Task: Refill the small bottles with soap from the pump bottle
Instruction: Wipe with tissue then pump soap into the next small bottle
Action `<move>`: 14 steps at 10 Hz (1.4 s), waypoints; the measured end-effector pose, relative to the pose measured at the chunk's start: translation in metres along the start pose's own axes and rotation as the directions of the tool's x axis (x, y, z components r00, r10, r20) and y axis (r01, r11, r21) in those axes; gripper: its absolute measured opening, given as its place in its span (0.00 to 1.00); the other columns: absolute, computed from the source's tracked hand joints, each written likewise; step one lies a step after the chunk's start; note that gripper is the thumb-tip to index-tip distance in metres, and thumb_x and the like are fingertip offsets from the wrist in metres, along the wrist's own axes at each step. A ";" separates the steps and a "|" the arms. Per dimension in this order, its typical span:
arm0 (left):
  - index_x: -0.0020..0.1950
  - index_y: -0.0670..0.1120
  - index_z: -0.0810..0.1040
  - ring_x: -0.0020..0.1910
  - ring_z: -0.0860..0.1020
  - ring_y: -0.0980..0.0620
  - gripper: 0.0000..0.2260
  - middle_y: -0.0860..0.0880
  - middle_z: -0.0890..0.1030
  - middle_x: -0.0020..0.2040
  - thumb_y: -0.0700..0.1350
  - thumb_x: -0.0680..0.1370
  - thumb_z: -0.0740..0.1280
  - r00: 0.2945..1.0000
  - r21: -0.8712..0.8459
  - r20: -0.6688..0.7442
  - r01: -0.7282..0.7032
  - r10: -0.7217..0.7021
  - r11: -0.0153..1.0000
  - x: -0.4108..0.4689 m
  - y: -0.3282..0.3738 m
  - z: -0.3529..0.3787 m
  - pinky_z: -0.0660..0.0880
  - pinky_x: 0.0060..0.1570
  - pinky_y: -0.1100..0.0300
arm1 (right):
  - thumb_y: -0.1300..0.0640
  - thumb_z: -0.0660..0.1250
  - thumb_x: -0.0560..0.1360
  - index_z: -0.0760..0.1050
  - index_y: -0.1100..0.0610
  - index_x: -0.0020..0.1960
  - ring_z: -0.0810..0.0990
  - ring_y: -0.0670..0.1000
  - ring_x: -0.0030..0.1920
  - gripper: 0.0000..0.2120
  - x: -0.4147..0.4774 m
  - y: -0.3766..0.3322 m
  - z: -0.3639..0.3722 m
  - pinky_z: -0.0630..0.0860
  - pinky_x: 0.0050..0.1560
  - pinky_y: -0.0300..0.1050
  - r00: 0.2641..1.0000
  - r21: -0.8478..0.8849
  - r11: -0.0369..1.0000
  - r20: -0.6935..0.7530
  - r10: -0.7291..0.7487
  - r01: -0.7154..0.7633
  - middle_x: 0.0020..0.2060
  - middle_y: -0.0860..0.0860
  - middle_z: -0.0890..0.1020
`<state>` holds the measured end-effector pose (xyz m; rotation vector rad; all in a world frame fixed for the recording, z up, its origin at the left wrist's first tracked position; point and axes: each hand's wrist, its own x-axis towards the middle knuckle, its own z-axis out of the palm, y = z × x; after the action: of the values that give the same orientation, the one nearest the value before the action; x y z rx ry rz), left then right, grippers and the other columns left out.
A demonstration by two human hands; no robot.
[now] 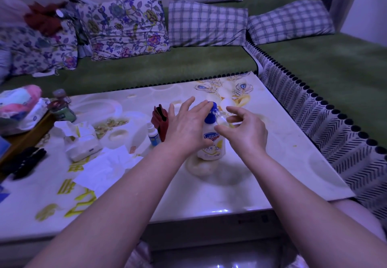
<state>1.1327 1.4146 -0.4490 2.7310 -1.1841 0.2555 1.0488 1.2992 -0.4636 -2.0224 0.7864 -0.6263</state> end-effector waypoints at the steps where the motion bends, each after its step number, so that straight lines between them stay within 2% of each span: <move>1: 0.76 0.56 0.54 0.76 0.48 0.51 0.43 0.58 0.58 0.76 0.58 0.67 0.74 1.000 0.002 0.000 0.000 0.000 1.000 0.000 0.000 0.000 0.46 0.71 0.38 | 0.49 0.75 0.64 0.77 0.42 0.59 0.80 0.43 0.44 0.24 0.000 0.000 0.000 0.72 0.50 0.42 1.000 0.001 1.000 -0.001 -0.001 0.001 0.42 0.40 0.80; 9: 0.76 0.55 0.54 0.76 0.49 0.51 0.43 0.58 0.59 0.76 0.58 0.67 0.74 1.000 0.076 -0.016 -0.019 0.020 0.997 0.001 -0.001 0.001 0.45 0.71 0.39 | 0.50 0.74 0.65 0.77 0.42 0.59 0.79 0.43 0.44 0.23 -0.001 0.000 0.000 0.70 0.49 0.40 1.000 -0.012 1.000 0.009 0.008 -0.007 0.42 0.40 0.79; 10: 0.75 0.55 0.56 0.76 0.50 0.50 0.40 0.58 0.61 0.75 0.58 0.68 0.72 0.999 0.115 -0.030 -0.039 0.043 0.993 -0.001 -0.001 0.003 0.45 0.71 0.39 | 0.50 0.73 0.66 0.77 0.42 0.59 0.79 0.43 0.44 0.22 -0.003 0.002 0.002 0.72 0.54 0.42 1.000 -0.012 1.000 0.008 0.017 -0.017 0.40 0.40 0.79; 11: 0.75 0.54 0.55 0.76 0.51 0.50 0.38 0.58 0.61 0.75 0.56 0.70 0.70 0.998 0.120 -0.039 -0.044 0.049 0.992 -0.004 0.001 0.010 0.44 0.71 0.39 | 0.50 0.73 0.66 0.78 0.44 0.58 0.78 0.43 0.41 0.21 -0.005 0.008 0.005 0.72 0.61 0.48 0.999 0.030 0.999 0.019 0.032 -0.033 0.38 0.40 0.78; 13: 0.75 0.55 0.57 0.76 0.49 0.50 0.39 0.59 0.62 0.74 0.58 0.69 0.71 0.999 0.088 -0.023 -0.028 0.030 0.996 -0.001 0.000 0.006 0.43 0.71 0.38 | 0.52 0.75 0.65 0.78 0.45 0.59 0.78 0.44 0.43 0.23 -0.001 0.008 0.005 0.75 0.54 0.44 0.999 0.068 0.997 0.032 0.024 -0.027 0.42 0.42 0.80; 14: 0.74 0.56 0.58 0.76 0.48 0.50 0.39 0.60 0.62 0.74 0.59 0.68 0.72 1.000 0.056 -0.018 -0.019 0.020 0.998 0.002 0.000 0.002 0.44 0.71 0.37 | 0.53 0.75 0.65 0.77 0.44 0.60 0.78 0.43 0.42 0.24 0.001 0.007 0.002 0.73 0.47 0.39 0.999 0.087 0.996 0.032 0.016 -0.019 0.43 0.42 0.80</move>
<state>1.1340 1.4131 -0.4501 2.7595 -1.2178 0.3214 1.0491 1.2964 -0.4706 -1.9390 0.7452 -0.6071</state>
